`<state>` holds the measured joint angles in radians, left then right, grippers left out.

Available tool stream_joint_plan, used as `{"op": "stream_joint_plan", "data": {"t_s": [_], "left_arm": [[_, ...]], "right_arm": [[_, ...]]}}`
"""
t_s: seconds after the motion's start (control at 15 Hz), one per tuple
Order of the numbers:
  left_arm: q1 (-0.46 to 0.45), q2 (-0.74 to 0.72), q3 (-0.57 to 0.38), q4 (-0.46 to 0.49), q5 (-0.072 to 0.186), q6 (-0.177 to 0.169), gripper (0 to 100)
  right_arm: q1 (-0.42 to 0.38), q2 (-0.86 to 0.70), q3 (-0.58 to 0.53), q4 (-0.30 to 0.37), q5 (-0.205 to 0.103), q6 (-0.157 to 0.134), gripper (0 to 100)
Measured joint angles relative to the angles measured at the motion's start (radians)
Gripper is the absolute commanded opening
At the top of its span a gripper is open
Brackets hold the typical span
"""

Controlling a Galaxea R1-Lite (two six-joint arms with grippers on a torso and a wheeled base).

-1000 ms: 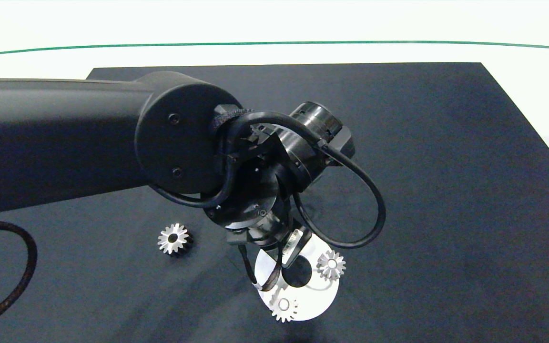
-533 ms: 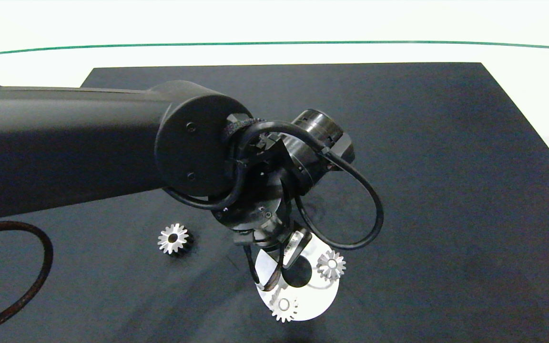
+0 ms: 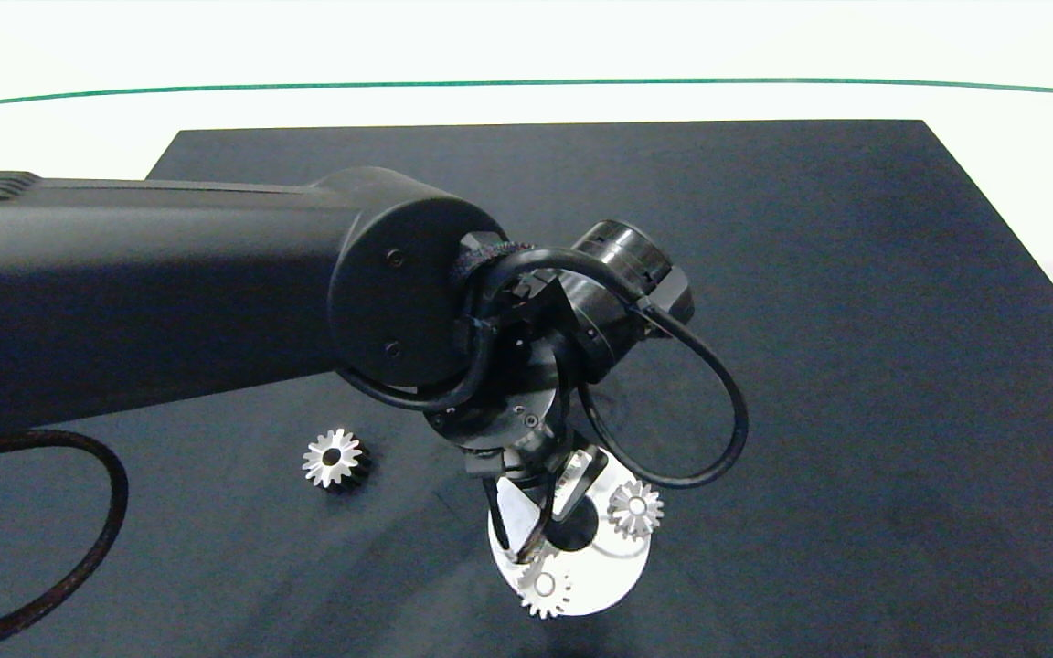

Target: Remove an incorrectly installed larger gear and replace it with the correct smaller gear

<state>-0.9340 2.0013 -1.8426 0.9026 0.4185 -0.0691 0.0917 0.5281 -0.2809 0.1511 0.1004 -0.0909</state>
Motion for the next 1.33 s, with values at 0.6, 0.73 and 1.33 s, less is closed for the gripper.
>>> {"op": "stream_joint_plan", "data": {"t_s": [0.6, 0.73, 1.33], "left_arm": [[0.006, 0.019, -0.002, 0.000, 0.000, 0.000, 100], [0.006, 0.019, -0.002, 0.000, 0.000, 0.000, 100], [0.036, -0.099, 0.030, 0.063, 0.007, -0.008, 100]], "right_arm": [[0.000, 0.000, 0.000, 0.000, 0.000, 0.001, 100], [0.000, 0.000, 0.000, 0.000, 0.000, 0.000, 100], [0.001, -0.001, 0.000, 0.000, 0.000, 0.000, 100]]}}
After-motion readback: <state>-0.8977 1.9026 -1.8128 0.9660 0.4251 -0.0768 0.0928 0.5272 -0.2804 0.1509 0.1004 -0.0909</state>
